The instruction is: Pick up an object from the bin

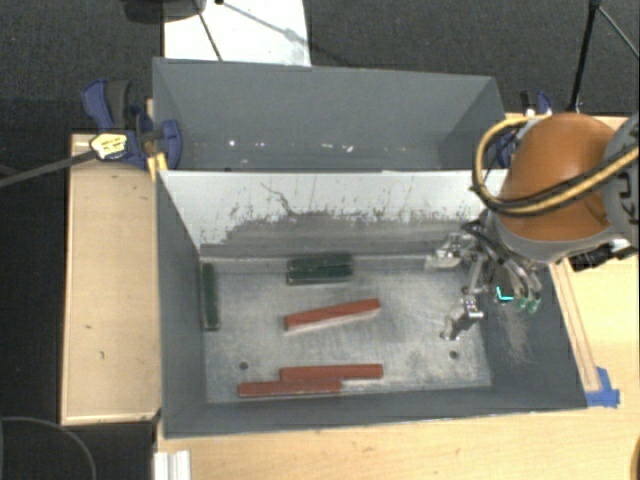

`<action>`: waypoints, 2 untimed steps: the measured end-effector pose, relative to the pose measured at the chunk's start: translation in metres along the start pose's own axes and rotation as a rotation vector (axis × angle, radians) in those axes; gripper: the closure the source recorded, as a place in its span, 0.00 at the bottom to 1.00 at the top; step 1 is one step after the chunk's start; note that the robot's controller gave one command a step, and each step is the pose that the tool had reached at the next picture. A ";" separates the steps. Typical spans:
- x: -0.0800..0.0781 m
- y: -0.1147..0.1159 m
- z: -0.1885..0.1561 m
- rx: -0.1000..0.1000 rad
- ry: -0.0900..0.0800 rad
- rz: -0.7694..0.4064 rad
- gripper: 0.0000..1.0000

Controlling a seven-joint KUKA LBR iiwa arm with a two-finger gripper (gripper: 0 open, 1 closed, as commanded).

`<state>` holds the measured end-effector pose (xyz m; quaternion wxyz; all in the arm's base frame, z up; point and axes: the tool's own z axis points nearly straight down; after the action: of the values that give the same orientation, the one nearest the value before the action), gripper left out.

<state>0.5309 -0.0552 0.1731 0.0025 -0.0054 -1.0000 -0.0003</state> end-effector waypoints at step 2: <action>-0.017 0.031 0.044 0.002 -0.016 -0.026 0.00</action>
Offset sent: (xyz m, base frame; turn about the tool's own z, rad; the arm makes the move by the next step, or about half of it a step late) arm 0.0289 0.0663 -0.1031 -0.0482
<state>0.5484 -0.0246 0.1289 -0.0053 0.0077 -1.0000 0.0005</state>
